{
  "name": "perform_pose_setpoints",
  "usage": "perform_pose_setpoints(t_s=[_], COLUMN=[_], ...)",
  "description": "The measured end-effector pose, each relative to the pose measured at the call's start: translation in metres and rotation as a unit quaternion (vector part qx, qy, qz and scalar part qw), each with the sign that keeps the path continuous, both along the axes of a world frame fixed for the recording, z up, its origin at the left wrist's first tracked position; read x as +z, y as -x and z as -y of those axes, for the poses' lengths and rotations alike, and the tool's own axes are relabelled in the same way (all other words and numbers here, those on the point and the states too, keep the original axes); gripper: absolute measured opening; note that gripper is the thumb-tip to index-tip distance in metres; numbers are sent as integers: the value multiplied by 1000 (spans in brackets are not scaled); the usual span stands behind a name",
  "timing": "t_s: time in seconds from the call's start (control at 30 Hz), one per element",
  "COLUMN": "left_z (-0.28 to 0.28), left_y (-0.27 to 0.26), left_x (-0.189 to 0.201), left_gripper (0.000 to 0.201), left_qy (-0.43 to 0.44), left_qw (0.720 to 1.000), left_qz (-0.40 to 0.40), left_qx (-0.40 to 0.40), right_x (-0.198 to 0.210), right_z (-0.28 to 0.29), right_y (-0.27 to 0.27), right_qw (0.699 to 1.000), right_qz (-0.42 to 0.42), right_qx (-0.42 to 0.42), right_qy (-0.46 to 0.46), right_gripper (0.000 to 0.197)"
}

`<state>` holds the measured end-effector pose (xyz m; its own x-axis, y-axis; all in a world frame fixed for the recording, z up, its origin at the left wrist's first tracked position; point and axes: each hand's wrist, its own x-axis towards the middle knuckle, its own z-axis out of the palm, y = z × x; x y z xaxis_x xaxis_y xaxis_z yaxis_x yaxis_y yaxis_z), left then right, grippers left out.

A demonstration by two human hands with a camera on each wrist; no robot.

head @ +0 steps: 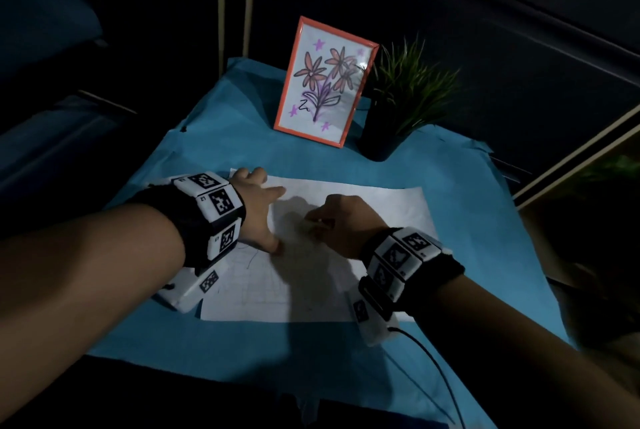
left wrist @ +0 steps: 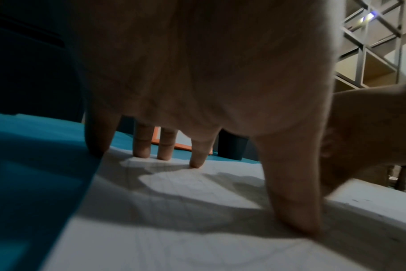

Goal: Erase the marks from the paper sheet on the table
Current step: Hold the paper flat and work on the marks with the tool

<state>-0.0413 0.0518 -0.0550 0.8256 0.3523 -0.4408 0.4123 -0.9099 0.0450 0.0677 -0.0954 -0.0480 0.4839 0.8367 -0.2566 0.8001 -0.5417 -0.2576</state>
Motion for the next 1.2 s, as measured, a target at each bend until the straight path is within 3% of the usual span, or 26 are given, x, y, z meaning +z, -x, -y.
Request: perform_pose_setpoints(t_s=[0.17, 0.33, 0.47, 0.6, 0.73, 0.87, 0.97, 1.1, 1.2], left_z=[2, 1, 2, 2, 1, 3, 2, 3, 5], left_y=[3, 2, 1, 1, 0, -1, 0, 4, 5], left_x=[3, 4, 5, 6, 6, 6, 6, 4, 4], left_gripper=[118, 119, 118, 118, 119, 120, 122, 117, 113], left_qy=[2, 2, -3, -19, -32, -32, -25, -21, -28], left_qw=[1000, 1000, 999, 999, 999, 999, 999, 1000, 1000], left_qz=[-23, -29, -31, -32, -33, -38, -31, 1, -5], left_qx=[4, 4, 4, 1, -1, -4, -1, -6, -8], right_x=[-1, 6, 2, 8, 11, 5, 7, 11, 7], right_z=[12, -1, 13, 10, 1, 15, 14, 5, 9], right_y=[8, 1, 13, 10, 7, 20, 17, 11, 16], right_qw=[998, 999, 998, 998, 1000, 998, 996, 998, 999], right_qz=[-62, -25, -57, -50, -12, -52, -62, -48, -38], right_qx=[21, -25, 10, 13, -1, 19, 44, -15, 16], right_qy=[2, -5, 10, 17, 9, 16, 36, -26, -10], right_gripper=[29, 30, 18, 31, 28, 17, 25, 28, 29])
